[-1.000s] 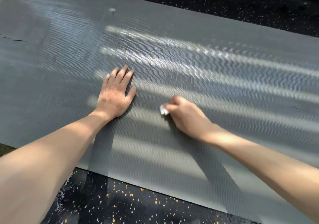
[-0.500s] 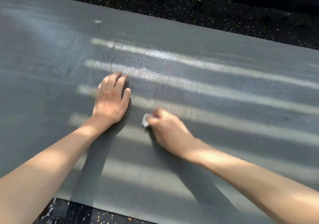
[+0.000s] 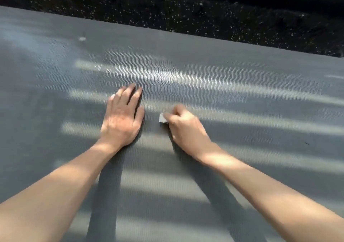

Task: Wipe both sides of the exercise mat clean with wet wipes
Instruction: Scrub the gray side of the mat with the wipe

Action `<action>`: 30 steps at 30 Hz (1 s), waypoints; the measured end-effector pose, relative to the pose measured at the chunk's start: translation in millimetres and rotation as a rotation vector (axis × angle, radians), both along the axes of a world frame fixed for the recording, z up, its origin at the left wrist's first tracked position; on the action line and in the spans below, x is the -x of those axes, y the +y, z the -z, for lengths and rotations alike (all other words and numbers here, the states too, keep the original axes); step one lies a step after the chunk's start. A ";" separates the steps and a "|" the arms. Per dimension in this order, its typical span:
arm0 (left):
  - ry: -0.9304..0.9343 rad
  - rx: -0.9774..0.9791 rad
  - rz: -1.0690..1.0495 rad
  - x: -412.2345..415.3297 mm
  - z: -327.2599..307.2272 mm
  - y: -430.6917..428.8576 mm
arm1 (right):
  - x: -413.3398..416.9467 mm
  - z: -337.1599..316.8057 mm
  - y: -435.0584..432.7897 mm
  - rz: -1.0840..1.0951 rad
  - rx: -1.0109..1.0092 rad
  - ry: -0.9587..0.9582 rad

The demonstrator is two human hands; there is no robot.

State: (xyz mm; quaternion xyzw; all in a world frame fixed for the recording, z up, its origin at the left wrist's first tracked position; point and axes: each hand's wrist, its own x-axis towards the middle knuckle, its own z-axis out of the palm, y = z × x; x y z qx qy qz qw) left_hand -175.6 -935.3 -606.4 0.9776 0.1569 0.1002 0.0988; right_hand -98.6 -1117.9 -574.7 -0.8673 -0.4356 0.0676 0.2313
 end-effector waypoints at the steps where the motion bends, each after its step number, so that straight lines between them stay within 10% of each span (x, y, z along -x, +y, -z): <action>1: 0.013 0.008 -0.005 -0.1 -1.4 -1.2 | 0.2 -2.8 2.5 0.032 -0.026 0.024; 6: 0.092 0.050 -0.025 -1.7 -11.8 -1.1 | 20.6 -15.8 -2.4 -0.316 0.082 0.133; 11: 0.137 0.070 -0.047 -6.5 -15.9 1.3 | -50.5 -6.6 26.8 0.117 0.092 0.094; 16: 0.201 0.055 -0.056 -8.9 -15.4 3.7 | -12.6 -16.0 15.6 -0.406 0.063 0.197; 21: 0.204 0.040 -0.059 -9.7 -14.5 4.2 | -89.0 -4.6 45.9 0.020 -0.034 0.011; 26: 0.215 0.033 -0.069 -10.5 -15.4 2.6 | -61.0 -2.2 37.4 -0.357 0.014 0.005; 30: 0.237 0.037 -0.063 -9.6 -15.2 3.8 | -119.1 2.8 56.4 0.045 0.062 -0.009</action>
